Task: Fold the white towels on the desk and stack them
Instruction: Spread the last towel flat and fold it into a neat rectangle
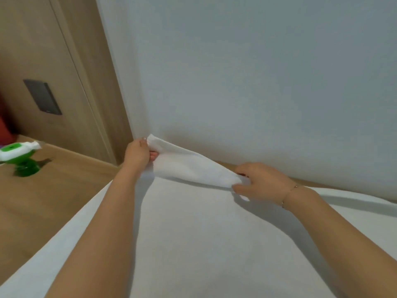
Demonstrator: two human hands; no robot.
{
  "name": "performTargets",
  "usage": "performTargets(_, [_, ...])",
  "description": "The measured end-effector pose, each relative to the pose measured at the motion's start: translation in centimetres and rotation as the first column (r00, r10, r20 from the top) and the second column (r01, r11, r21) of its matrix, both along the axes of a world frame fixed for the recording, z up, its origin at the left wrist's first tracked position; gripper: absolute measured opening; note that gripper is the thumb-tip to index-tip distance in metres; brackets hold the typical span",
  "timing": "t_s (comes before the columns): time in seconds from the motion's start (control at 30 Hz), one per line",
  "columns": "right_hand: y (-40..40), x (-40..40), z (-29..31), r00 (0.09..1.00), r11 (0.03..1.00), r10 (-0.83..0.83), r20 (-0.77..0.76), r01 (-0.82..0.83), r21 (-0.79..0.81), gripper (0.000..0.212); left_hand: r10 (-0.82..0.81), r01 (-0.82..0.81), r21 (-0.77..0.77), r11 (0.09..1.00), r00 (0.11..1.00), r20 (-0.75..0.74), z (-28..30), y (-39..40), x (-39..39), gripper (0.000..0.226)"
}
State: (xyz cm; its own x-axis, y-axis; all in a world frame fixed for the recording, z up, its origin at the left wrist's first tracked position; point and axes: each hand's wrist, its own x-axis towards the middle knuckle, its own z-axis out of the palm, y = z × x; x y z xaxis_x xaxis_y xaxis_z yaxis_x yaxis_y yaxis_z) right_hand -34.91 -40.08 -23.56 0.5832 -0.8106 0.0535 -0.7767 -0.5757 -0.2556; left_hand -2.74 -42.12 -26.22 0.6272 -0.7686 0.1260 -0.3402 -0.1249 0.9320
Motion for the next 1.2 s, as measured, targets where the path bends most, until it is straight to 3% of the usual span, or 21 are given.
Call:
performTargets(0.07, [-0.4,-0.6,0.2,1.000,1.000,-0.018,-0.003,0.018,-0.011,0.023,0.047,-0.055,-0.048,0.997,0.987,-0.155,-0.6,-0.1,0.7,0.041])
performTargets(0.17, [-1.4,-1.4,0.2,0.998,0.998,-0.062,-0.014,0.062,-0.028,0.014,0.084,-0.120,-0.076,0.990,0.925,-0.370,-1.5,0.0,0.9,0.035])
performTargets(0.3, [-3.0,-3.3,-0.1,0.989,0.989,-0.148,-0.008,0.148,-0.023,0.008,0.089,-0.190,-0.160,0.969,0.866,-0.492,-2.0,0.4,0.4,0.034])
performTargets(0.43, [-3.6,-4.3,-0.6,0.975,0.965,-0.215,0.050,0.220,-0.141,0.019,0.132,-0.216,-0.183,0.959,0.913,-0.386,-2.5,0.7,-0.2,0.041])
performTargets(0.57, [-3.2,-4.4,0.0,0.977,0.968,-0.102,0.188,0.141,-0.207,0.015,0.123,-0.205,-0.222,0.953,0.935,-0.332,-2.1,0.9,-0.4,0.043])
performTargets(0.67, [-2.5,-4.0,0.7,0.978,0.968,-0.009,0.211,0.061,-0.242,0.018,0.174,-0.186,-0.088,0.979,0.976,-0.131,-1.9,1.3,-0.4,0.031])
performTargets(0.73, [-2.0,-3.6,1.3,0.980,0.969,0.019,0.198,0.031,-0.246,0.022,0.193,-0.198,-0.032,0.980,0.974,-0.118,-1.8,1.6,-0.9,0.022])
performTargets(0.8, [-1.5,-3.2,2.0,0.982,0.972,0.041,0.182,0.003,-0.234,0.022,0.124,-0.140,-0.044,0.989,0.956,-0.267,-0.7,2.2,-1.2,0.024])
performTargets(0.87, [-0.6,-3.2,2.9,0.986,0.975,0.063,0.155,-0.028,-0.220,0.023,0.072,-0.097,-0.071,0.993,0.952,-0.298,0.9,3.2,-0.7,0.024])
performTargets(1.07, [5.1,-3.5,5.6,0.985,0.932,0.170,-0.028,-0.170,-0.321,0.020,-0.032,0.022,-0.052,0.998,0.981,-0.189,6.6,9.4,1.2,0.026])
performTargets(1.2, [10.5,-2.5,5.4,0.967,0.917,0.229,-0.111,-0.252,-0.310,0.017,-0.044,0.050,0.041,0.998,0.989,-0.142,6.3,14.4,1.9,0.022])
